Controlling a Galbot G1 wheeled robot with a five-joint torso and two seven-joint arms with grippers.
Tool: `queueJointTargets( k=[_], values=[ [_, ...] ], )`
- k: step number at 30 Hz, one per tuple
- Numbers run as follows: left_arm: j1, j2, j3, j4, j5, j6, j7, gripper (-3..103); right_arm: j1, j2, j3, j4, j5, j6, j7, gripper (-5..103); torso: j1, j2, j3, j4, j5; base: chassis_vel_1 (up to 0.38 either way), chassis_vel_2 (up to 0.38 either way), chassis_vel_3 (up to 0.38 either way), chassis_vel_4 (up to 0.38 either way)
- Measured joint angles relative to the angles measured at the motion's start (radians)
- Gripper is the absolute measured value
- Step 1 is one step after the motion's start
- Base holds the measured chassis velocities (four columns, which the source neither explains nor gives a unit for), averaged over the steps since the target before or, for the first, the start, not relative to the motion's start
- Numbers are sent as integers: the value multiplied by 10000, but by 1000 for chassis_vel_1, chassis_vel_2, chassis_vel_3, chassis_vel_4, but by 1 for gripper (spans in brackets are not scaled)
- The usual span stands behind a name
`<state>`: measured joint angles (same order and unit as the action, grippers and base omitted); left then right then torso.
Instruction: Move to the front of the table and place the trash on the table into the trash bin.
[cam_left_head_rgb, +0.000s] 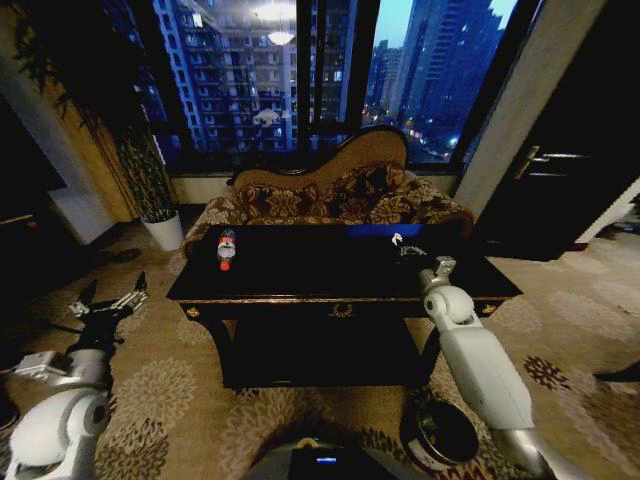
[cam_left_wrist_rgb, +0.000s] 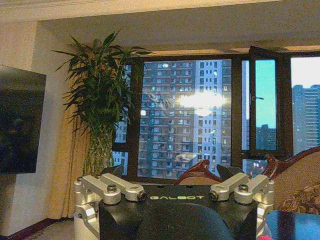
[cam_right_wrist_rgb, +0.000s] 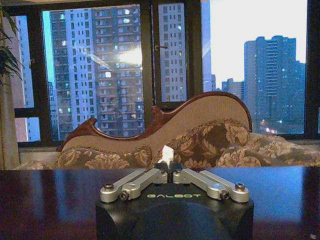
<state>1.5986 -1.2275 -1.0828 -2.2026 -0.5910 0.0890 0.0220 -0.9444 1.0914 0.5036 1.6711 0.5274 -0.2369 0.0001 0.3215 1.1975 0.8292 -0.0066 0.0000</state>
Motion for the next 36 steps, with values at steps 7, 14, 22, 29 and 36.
queueJointTargets(
  k=[7,14,22,29,36],
  values=[
    [140,-34,-4,-187,-7,30,-2,100,-119,39,-6,158,6,21,-1,1,0,-1,0,1,-1,0,0,0,0],
    [200,-78,-58,-212,3,15,-2,100,-104,6,-51,212,33,22,-1,1,0,-1,0,1,-1,0,0,0,0],
    [202,-130,-58,-218,58,-2,0,100,-95,-17,-64,181,74,30,-2,1,0,0,0,-1,-1,0,0,0,0],
    [198,-141,-66,-232,81,-9,1,100,-118,5,-77,177,77,55,-2,1,0,0,0,0,0,-31,-25,26,30],
    [245,-193,-80,-235,95,-36,5,100,-158,3,-65,177,74,95,-2,1,1,-1,1,0,0,-32,-103,30,84]
  ],
)
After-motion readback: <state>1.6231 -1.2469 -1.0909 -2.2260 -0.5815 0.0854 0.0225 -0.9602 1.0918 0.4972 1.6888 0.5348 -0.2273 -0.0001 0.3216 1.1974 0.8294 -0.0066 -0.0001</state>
